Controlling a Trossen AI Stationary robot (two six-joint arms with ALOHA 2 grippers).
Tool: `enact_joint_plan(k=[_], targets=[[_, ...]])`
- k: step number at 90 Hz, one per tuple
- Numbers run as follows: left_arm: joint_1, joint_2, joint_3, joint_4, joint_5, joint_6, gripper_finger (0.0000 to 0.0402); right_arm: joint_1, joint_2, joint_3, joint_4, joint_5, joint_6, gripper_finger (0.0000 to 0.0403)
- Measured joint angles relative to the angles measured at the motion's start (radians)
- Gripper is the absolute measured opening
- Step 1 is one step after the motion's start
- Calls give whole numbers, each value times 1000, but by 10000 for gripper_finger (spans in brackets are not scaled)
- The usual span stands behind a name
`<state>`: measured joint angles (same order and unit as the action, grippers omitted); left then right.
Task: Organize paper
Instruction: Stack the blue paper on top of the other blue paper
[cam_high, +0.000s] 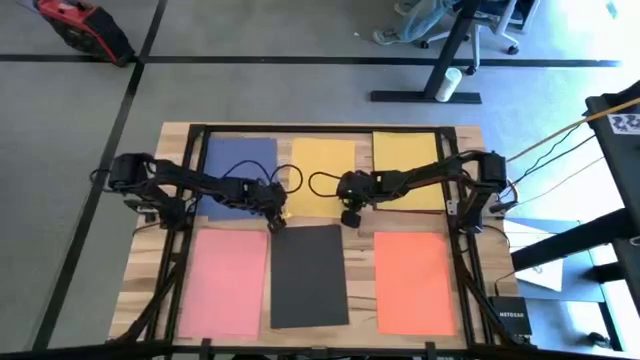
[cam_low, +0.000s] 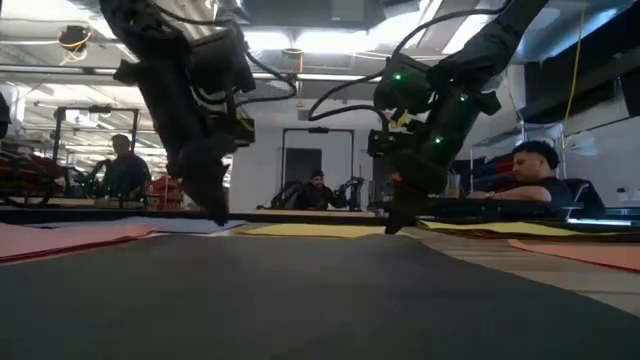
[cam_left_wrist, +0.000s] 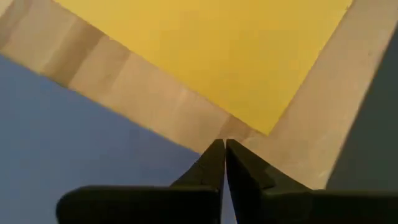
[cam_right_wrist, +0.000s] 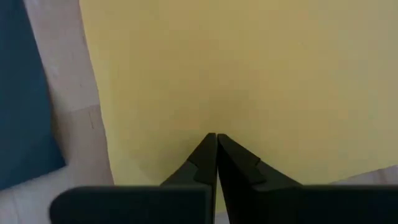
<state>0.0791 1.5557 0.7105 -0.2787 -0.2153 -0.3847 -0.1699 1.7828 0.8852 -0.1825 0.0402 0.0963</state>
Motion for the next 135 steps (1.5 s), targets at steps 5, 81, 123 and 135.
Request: enact_joint_plan(k=[5, 81, 123, 135], targets=[[0, 11, 0, 0, 0, 1, 0, 0, 0, 0, 0, 0, 0, 0], [3, -2, 3, -155, -53, -46, 0, 0, 0, 0, -3, 0, -1, 0], [178, 36, 9, 157, -190, -35, 0, 0, 0, -1, -2, 0, -8, 0], [255, 86, 9, 159, -191, -53, 0, 0, 0, -1, -1, 0, -9, 0]])
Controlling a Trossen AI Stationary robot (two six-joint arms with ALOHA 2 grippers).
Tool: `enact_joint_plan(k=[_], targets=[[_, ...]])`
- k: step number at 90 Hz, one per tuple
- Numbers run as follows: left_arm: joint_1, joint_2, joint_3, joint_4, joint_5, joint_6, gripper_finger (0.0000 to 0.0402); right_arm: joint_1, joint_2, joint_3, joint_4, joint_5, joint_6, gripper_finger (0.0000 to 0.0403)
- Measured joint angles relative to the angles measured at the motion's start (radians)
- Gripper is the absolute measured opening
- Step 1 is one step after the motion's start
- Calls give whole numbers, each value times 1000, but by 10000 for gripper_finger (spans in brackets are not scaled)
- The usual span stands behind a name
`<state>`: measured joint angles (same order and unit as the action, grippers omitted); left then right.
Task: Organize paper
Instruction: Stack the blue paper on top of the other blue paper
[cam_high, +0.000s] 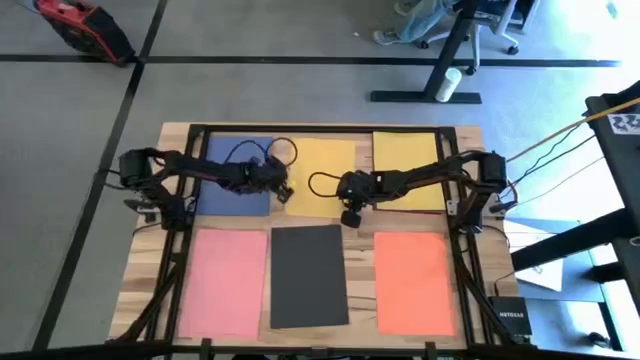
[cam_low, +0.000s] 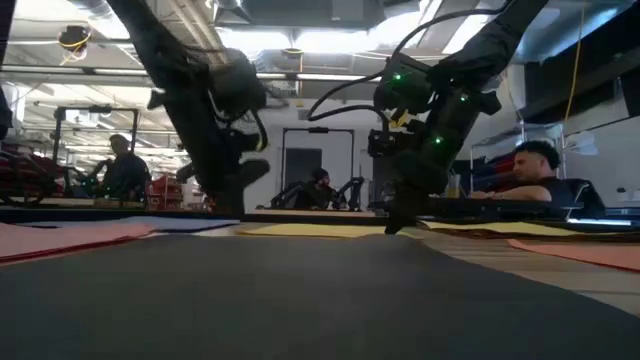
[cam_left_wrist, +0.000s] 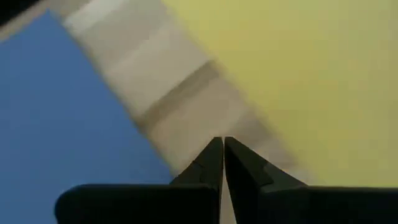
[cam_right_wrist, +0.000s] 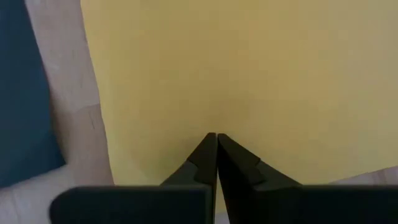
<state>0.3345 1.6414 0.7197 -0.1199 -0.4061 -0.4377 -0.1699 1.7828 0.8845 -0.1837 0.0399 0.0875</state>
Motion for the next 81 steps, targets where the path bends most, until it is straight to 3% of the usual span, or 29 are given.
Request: enact_joint_plan(k=[81], targets=[[35, 0, 2, -97, -54, 18, 0, 0, 0, 0, -2, 0, -7, 0]])
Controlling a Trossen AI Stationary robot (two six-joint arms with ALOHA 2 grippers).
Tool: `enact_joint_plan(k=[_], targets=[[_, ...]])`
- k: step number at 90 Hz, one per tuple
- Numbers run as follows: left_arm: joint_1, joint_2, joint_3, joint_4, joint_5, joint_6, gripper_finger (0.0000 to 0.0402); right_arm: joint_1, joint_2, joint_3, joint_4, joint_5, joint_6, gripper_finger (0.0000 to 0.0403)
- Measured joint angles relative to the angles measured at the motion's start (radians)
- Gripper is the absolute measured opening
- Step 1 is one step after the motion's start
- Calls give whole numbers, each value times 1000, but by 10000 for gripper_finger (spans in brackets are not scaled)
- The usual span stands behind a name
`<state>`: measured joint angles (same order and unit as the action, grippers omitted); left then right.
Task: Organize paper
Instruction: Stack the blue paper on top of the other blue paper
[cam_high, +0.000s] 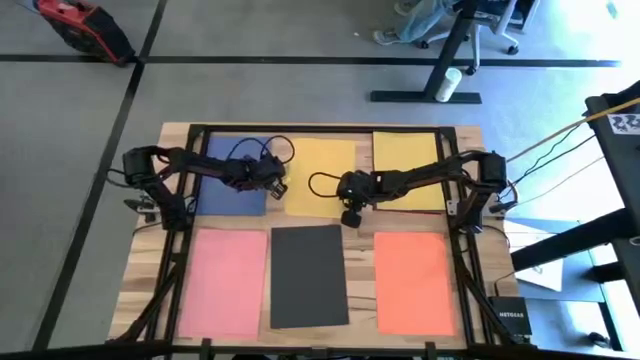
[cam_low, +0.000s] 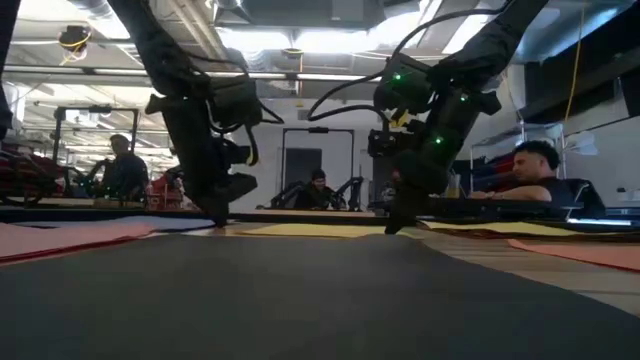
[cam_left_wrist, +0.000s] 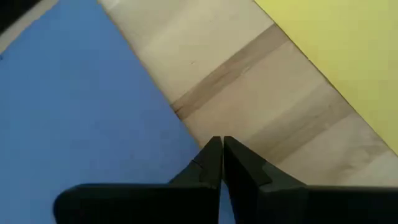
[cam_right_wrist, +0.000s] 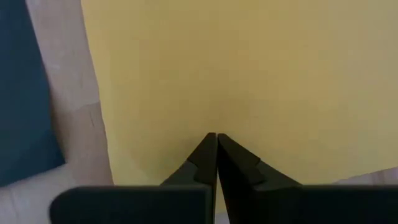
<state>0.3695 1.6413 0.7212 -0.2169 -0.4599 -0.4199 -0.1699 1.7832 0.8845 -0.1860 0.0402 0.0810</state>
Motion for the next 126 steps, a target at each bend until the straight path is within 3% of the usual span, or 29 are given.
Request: enact_joint_plan(k=[26, 47, 126], targets=[[-12, 0, 15, 19, -3, -8, 0, 0, 0, 0, 0, 0, 0, 0], [55, 1, 31, 159, -4, 4, 0, 0, 0, 0, 1, 0, 0, 0], [150, 7, 3, 117, -34, 17, 0, 0, 0, 0, 1, 0, -6, 0]])
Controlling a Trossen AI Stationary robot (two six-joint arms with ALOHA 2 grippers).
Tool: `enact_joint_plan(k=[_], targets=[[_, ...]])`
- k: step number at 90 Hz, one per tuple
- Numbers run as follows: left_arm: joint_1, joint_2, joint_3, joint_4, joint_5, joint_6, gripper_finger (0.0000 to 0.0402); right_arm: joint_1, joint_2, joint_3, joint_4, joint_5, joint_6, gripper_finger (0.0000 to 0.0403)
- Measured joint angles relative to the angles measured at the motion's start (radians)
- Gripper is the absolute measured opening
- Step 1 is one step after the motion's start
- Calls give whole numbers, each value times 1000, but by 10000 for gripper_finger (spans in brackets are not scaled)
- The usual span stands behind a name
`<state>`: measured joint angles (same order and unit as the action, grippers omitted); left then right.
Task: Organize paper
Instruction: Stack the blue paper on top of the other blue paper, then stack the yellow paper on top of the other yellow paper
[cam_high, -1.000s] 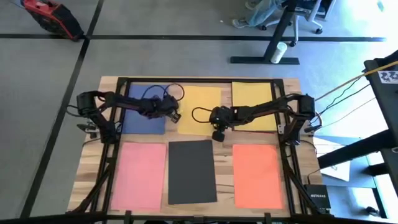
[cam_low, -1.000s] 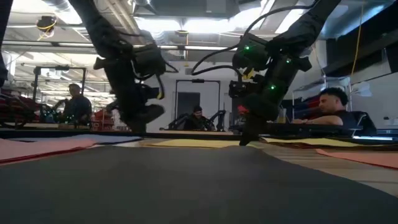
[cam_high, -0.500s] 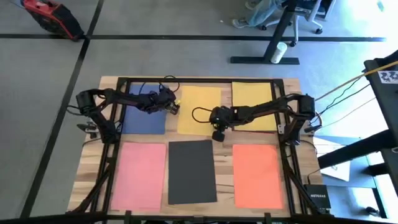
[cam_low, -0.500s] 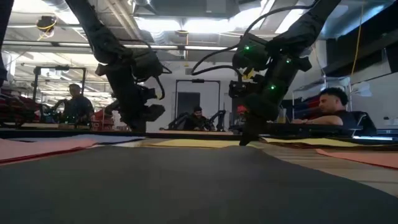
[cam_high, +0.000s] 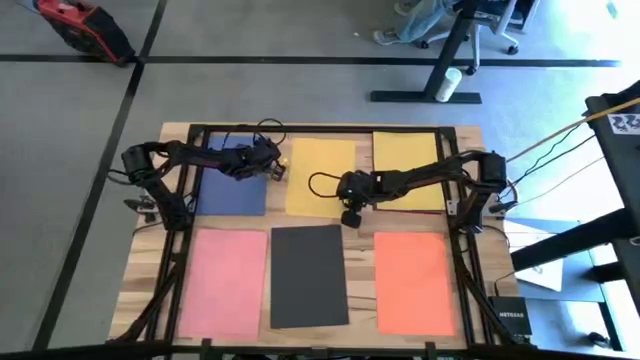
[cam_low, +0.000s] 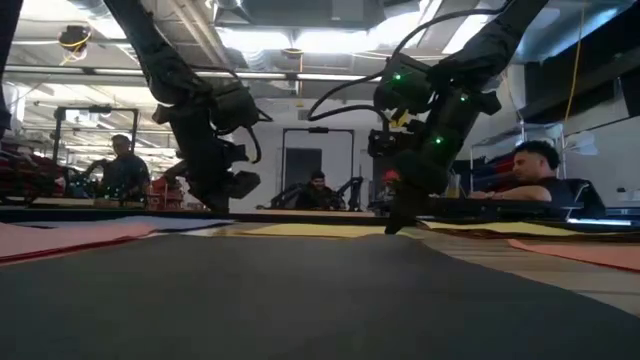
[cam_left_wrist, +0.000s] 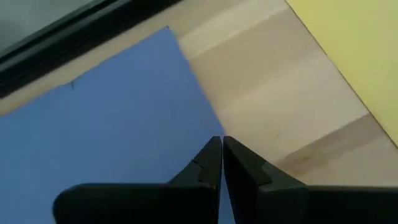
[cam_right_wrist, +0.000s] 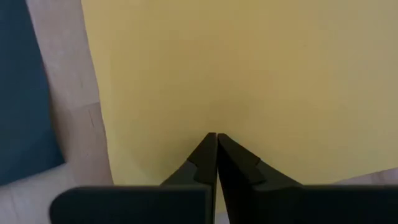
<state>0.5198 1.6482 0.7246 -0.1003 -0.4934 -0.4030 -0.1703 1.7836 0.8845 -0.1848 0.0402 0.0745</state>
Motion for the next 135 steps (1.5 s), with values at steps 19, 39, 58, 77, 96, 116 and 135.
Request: enact_joint_plan(k=[19, 39, 58, 77, 96, 116, 135], targets=[[-6, -5, 0, -2, 0, 1, 0, 0, 0, 0, 0, 0, -1, 0], [-58, -73, 16, 14, 0, 22, 0, 0, 0, 0, 1, 13, -13, 0], [-123, -187, 47, 39, 0, 85, 0, 0, -65, -4, -57, 11, -34, 0], [-187, -272, 47, 87, 7, 154, 0, 8, -257, -2, -236, -4, -31, 0], [-215, -290, 47, 91, 27, 173, 0, 64, -371, 0, -473, -7, -10, 26], [-253, -287, 47, 91, 28, 204, 0, 135, -322, -24, -544, 76, 7, 92], [-260, -287, 35, 95, 29, 205, 0, 138, -246, -48, -544, 134, 6, 120]])
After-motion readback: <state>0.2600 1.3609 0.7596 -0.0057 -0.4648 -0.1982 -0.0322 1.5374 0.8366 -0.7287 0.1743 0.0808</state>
